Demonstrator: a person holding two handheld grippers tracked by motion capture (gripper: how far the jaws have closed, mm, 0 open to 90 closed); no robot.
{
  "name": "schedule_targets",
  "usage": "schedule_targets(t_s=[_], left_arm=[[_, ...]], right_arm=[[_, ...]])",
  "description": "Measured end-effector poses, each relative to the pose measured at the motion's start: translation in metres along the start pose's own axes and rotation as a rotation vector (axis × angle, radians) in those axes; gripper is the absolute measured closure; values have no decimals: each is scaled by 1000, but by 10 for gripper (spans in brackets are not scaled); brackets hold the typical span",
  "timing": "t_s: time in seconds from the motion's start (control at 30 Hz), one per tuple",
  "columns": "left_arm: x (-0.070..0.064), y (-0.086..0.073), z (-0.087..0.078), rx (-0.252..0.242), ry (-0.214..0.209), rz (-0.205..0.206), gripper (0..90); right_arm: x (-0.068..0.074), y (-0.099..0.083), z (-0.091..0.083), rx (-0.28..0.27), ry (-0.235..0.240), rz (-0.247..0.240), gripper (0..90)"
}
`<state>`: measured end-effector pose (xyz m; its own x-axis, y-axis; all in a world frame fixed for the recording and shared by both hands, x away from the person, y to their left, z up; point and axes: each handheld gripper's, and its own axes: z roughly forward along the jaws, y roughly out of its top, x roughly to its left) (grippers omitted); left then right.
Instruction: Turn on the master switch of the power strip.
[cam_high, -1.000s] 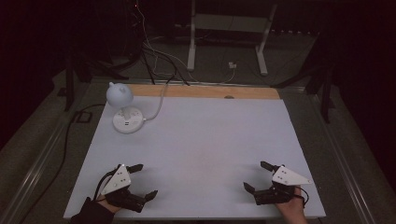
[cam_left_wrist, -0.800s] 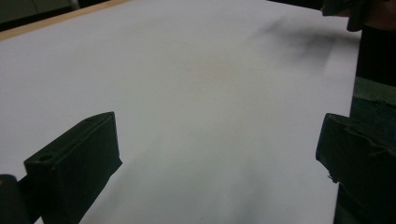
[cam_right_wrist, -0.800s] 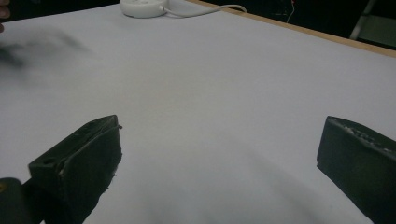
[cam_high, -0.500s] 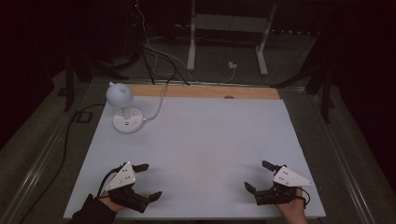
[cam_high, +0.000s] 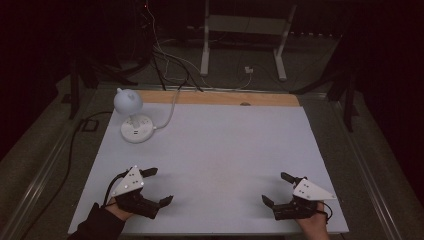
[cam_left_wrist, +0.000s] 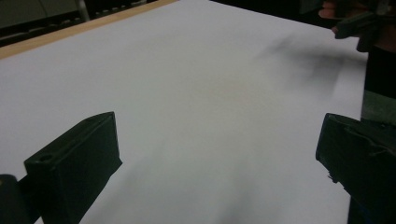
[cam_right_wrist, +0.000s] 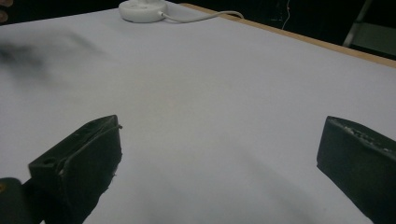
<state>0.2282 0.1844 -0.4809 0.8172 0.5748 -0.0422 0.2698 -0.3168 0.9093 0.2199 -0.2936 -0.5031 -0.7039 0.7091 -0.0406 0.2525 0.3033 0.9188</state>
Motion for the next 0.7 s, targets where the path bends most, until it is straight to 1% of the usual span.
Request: schedule_targets(t_s=[0.17, 0.33, 0.5, 0.6, 0.63, 0.7], left_arm=[[2, 8, 0, -14, 17, -6, 2], [6, 14, 2, -25, 31, -21, 2], [11, 18, 4, -21, 42, -36, 2], [13, 20, 6, -15, 55, -35, 2], [14, 21, 6, -14, 66, -34, 2], [16, 22, 6, -21, 80, -46, 2]], right_arm=[[0, 0, -1, -8, -2, 6, 0], [0, 0, -1, -6, 1, 5, 0], [1, 2, -2, -15, 3, 6, 0], [1, 2, -2, -15, 4, 4, 0], [1, 1, -2, -14, 5, 7, 0], [1, 1, -2, -13, 5, 7, 0]])
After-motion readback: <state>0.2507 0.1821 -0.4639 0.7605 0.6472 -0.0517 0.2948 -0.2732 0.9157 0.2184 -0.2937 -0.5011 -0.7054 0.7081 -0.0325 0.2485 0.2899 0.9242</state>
